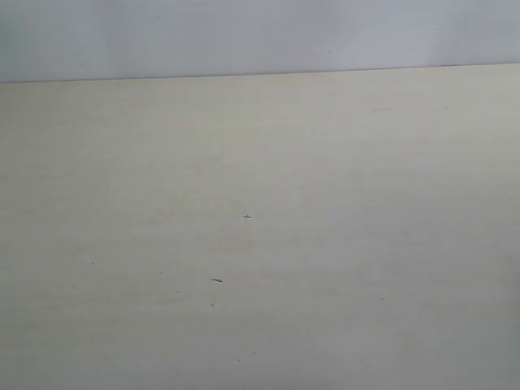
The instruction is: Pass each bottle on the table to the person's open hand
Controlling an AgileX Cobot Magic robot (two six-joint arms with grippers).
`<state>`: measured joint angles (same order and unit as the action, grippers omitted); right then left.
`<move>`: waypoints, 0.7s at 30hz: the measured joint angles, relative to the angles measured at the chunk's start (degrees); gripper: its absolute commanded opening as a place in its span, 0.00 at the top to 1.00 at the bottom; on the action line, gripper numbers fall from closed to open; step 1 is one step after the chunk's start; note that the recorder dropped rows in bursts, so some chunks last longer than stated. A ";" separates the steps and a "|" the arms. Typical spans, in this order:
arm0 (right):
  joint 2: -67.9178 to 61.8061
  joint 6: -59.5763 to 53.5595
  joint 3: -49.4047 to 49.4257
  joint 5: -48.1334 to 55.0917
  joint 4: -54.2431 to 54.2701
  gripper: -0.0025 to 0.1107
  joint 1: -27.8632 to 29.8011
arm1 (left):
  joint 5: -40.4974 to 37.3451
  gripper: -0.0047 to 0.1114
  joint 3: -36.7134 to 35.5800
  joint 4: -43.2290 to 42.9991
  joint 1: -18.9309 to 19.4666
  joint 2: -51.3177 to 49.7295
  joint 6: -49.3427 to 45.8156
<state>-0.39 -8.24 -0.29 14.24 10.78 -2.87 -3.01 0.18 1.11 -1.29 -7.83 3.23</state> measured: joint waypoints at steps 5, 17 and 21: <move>0.00 0.00 0.00 0.00 0.00 0.98 0.00 | -1.52 0.96 0.00 -0.30 0.00 0.00 0.00; 0.00 0.00 0.00 0.00 0.00 0.98 0.00 | -12.45 0.96 -0.23 -0.47 0.00 0.04 0.00; 0.00 0.00 0.00 0.00 0.00 0.98 0.00 | -12.57 0.96 -0.23 -0.47 0.00 0.13 0.00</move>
<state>-0.39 -8.24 -0.29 14.24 10.78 -2.87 -15.58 -0.05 0.63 -1.29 -7.70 3.23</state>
